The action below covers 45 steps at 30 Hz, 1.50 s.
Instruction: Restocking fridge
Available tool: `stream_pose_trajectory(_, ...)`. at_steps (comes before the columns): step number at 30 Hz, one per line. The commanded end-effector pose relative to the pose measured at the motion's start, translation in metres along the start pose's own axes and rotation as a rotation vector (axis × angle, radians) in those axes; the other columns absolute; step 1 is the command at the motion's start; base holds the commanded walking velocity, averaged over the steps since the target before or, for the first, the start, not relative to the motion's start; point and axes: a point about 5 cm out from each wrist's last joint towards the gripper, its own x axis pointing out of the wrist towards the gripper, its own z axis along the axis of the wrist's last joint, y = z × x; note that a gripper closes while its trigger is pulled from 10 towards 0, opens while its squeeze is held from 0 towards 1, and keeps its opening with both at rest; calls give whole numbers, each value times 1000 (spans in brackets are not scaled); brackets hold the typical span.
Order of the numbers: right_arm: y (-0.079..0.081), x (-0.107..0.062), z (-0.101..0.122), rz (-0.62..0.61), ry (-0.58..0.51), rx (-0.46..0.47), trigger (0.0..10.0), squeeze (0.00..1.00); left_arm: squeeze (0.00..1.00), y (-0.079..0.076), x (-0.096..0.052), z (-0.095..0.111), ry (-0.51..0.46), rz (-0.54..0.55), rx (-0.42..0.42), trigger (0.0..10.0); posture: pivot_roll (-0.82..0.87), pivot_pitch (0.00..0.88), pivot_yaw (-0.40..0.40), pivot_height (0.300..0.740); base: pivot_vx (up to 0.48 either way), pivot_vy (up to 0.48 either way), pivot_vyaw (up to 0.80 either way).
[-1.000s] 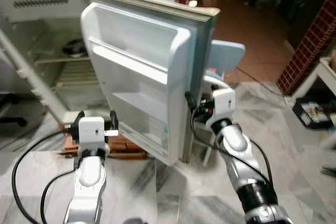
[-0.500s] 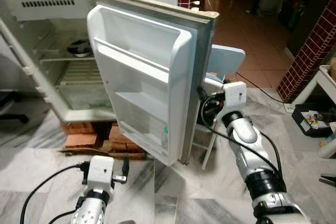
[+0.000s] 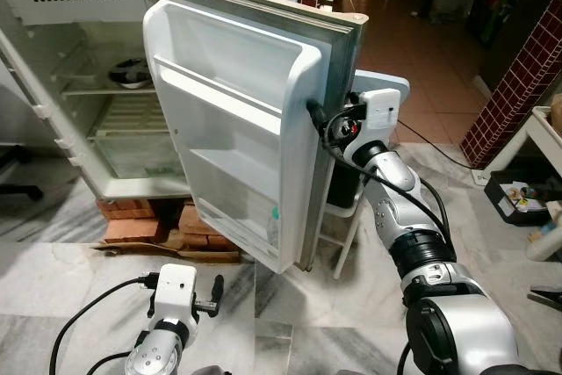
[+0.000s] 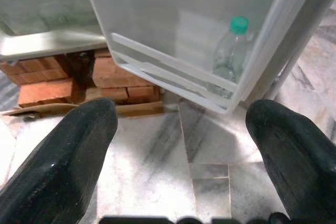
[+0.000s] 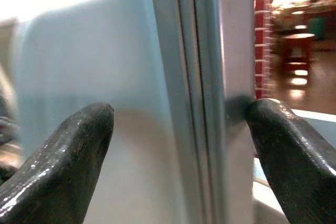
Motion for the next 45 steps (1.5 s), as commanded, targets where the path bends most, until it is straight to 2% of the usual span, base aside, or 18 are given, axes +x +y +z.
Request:
stream_pose_trajectory(1,31,8,13,210,-64,93,10000,0,0,3,1,-6,17,-1,0,10000,25,30,10,740,0,0,0)
stream_pose_trajectory(5,47,1,20,358,-99,237,10000,0,0,3,5,-10,23,-8,7,10000,25,30,10,740,0,0,0)
stream_pose_trajectory(7,64,-13,31,538,-109,386,10000,0,0,5,8,-14,30,-9,9,10000,20,31,14,740,0,0,0)
stream_pose_trajectory(12,67,-35,28,670,-38,442,10000,0,0,7,12,-19,35,-10,13,10000,16,30,17,740,0,0,0)
stream_pose_trajectory(14,65,-39,24,674,-12,439,10000,0,0,7,12,-19,34,-9,14,10000,17,30,17,740,0,0,0)
stream_pose_trajectory(15,62,-50,10,703,71,390,10000,0,0,7,13,-19,34,-8,16,10000,19,29,18,740,0,0,0)
stream_pose_trajectory(21,56,-85,-15,795,275,321,10000,0,0,9,14,-20,30,-6,20,10000,19,29,20,740,0,0,0)
stream_pose_trajectory(22,51,-99,-29,820,383,247,10000,0,0,9,14,-21,30,-7,21,10000,19,29,22,740,0,0,0)
stream_pose_trajectory(24,43,-109,-45,808,497,173,10000,0,0,9,15,-22,31,-9,22,10000,19,29,22,740,0,0,0)
stream_pose_trajectory(25,33,-111,-60,748,589,77,10000,0,0,9,15,-22,31,-11,25,10000,16,29,26,740,0,0,0)
stream_pose_trajectory(29,19,-104,-80,619,695,-142,10000,0,0,9,16,-23,31,-15,30,10000,16,29,26,740,0,0,0)
stream_pose_trajectory(31,11,-87,-87,476,726,-302,10000,0,0,9,16,-23,32,-18,33,10000,16,29,26,740,0,0,0)
stream_pose_trajectory(32,11,-69,-85,367,688,-380,10000,0,0,8,17,-23,32,-22,37,10000,16,29,26,740,0,0,0)
stream_pose_trajectory(33,12,-60,-82,319,664,-390,10000,0,0,8,17,-23,32,-22,39,10000,18,27,30,740,0,0,0)
stream_pose_trajectory(36,15,-35,-67,169,564,-383,10000,0,0,8,18,-23,31,-23,44,10000,18,27,30,740,0,0,0)
stream_pose_trajectory(38,21,-17,-54,99,471,-307,10000,0,0,7,19,-24,33,-19,44,10000,27,25,27,740,0,0,0)
stream_pose_trajectory(43,49,4,-33,156,315,-133,10000,0,0,7,20,-28,44,-17,40,10000,28,29,21,740,0,0,0)
stream_pose_trajectory(45,80,7,-17,331,226,18,10000,0,0,7,21,-32,57,-17,40,10000,24,29,22,740,0,0,0)
